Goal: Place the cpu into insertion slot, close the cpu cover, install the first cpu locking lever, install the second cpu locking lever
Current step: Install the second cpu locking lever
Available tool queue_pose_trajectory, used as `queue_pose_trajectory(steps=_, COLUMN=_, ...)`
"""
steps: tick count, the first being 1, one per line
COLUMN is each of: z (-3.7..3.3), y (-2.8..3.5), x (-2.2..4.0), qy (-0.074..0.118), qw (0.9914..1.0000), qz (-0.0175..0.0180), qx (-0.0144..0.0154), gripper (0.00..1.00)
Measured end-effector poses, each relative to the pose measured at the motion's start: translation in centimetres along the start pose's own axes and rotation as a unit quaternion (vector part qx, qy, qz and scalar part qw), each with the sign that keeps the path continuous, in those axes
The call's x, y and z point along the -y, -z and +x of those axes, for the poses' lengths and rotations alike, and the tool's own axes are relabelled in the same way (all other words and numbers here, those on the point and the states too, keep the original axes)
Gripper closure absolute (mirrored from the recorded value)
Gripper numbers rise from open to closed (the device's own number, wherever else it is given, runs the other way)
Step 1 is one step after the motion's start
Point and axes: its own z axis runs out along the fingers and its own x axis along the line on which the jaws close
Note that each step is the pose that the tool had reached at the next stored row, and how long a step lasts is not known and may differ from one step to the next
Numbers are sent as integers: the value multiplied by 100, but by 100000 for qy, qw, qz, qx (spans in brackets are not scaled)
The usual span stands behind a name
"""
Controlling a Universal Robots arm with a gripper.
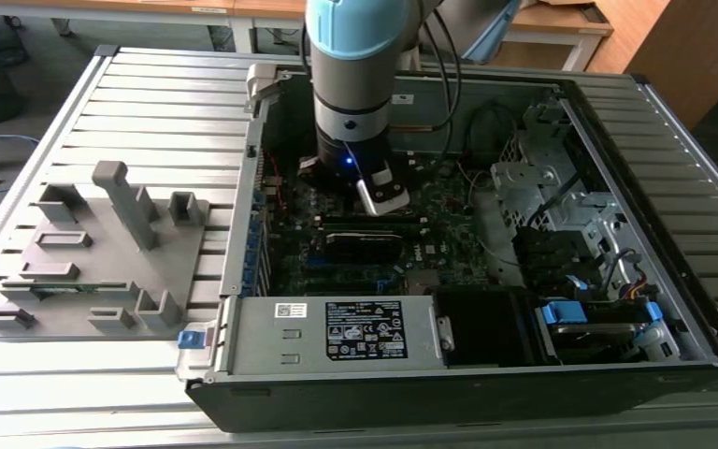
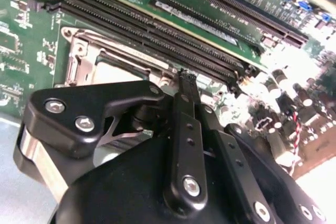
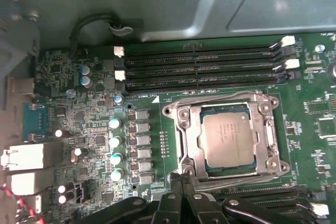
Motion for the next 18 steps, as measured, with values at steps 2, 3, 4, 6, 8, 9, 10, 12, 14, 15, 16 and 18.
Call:
queue_pose_trajectory(steps=2, z=-1, y=49, x=-8, qy=1, qw=100000, qz=-2, qx=-3, gripper=90)
queue_pose_trajectory(steps=3, z=-2, y=73, x=-12, qy=1, qw=100000, qz=3, qx=-4, gripper=90)
queue_pose_trajectory(steps=4, z=-2, y=76, x=-13, qy=2, qw=100000, qz=-3, qx=-4, gripper=90)
queue_pose_trajectory(steps=6, z=-3, y=75, x=-13, qy=13, qw=100000, qz=-7, qx=31, gripper=90)
queue_pose_trajectory(steps=8, z=-3, y=71, x=-10, qy=23, qw=100000, qz=-7, qx=91, gripper=90)
queue_pose_trajectory(steps=9, z=-2, y=68, x=-8, qy=24, qw=100000, qz=-5, qx=110, gripper=90)
queue_pose_trajectory(steps=10, z=-1, y=61, x=-5, qy=25, qw=100000, qz=-8, qx=134, gripper=90)
queue_pose_trajectory(steps=12, z=6, y=45, x=2, qy=26, qw=100000, qz=-10, qx=171, gripper=90)
queue_pose_trajectory(steps=14, z=16, y=33, x=9, qy=36, qw=100000, qz=-12, qx=190, gripper=90)
queue_pose_trajectory(steps=15, z=23, y=26, x=13, qy=34, qw=100000, qz=-18, qx=206, gripper=90)
queue_pose_trajectory(steps=16, z=30, y=24, x=15, qy=35, qw=100000, qz=-30, qx=219, gripper=90)
queue_pose_trajectory(steps=18, z=32, y=24, x=15, qy=38, qw=100000, qz=-94, qx=213, gripper=90)
